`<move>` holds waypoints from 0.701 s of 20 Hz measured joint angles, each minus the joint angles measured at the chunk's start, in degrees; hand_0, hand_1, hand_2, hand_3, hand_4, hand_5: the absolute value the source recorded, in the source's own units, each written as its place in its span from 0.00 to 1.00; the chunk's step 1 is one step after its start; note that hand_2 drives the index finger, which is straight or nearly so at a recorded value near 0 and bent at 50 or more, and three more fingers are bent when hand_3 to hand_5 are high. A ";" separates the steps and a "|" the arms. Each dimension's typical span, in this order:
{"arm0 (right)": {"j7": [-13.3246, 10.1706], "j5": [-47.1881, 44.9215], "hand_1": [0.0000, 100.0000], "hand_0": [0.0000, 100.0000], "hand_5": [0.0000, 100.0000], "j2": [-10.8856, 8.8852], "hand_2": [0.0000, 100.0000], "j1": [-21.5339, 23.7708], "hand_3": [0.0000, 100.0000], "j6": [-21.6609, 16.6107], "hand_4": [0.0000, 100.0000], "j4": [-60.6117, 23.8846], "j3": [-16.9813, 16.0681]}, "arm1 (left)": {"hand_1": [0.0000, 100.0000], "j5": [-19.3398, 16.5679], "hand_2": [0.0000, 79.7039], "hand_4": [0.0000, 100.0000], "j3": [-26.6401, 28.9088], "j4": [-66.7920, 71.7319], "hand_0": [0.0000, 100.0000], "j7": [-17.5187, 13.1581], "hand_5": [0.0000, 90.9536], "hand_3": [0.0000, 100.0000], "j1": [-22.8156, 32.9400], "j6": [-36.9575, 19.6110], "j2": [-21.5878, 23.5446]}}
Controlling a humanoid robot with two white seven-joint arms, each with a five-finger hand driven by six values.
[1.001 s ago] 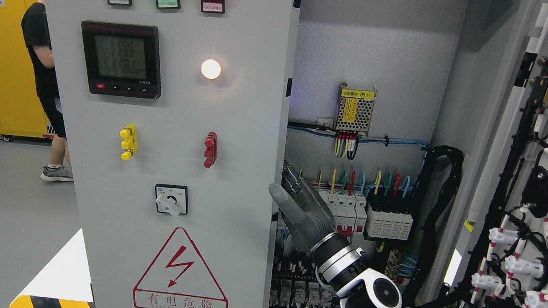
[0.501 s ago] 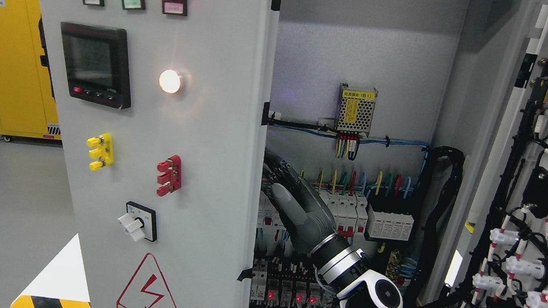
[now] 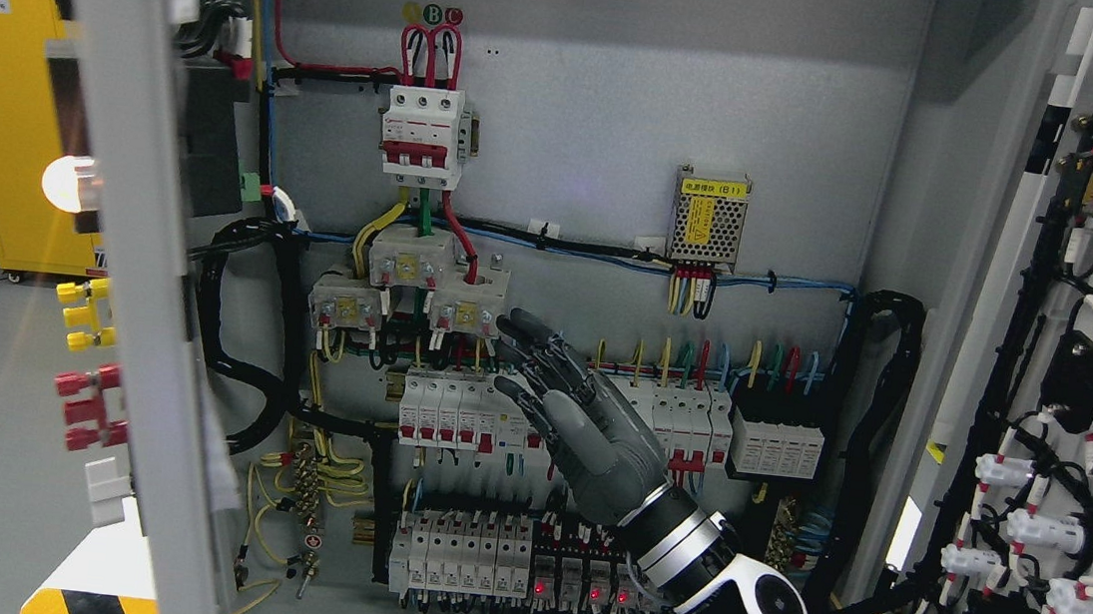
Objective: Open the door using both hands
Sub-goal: 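Swing the meter-panel door open with the right hand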
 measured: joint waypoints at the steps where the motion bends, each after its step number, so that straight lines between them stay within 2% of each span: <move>1: 0.01 -0.18 0.50 0.00 0.00 -0.04 0.04 0.34 0.00 0.77 0.00 -0.35 0.35 | 0.56 0.00 0.00 0.00 -0.01 0.00 0.12 0.00 0.00 0.00 -0.01 0.00 0.13; 6: 0.13 -0.76 0.50 0.00 0.00 -0.25 0.04 2.33 0.00 4.36 0.00 -2.97 2.74 | 0.56 -0.01 0.00 0.00 -0.02 0.00 0.12 0.05 0.00 0.00 -0.01 0.00 0.74; 14: 0.19 -1.04 0.50 0.00 0.00 -0.44 0.04 6.12 0.00 5.16 0.00 -7.48 8.60 | 0.56 -0.01 0.00 0.00 -0.06 0.00 0.12 0.20 0.00 0.00 -0.02 -0.01 1.27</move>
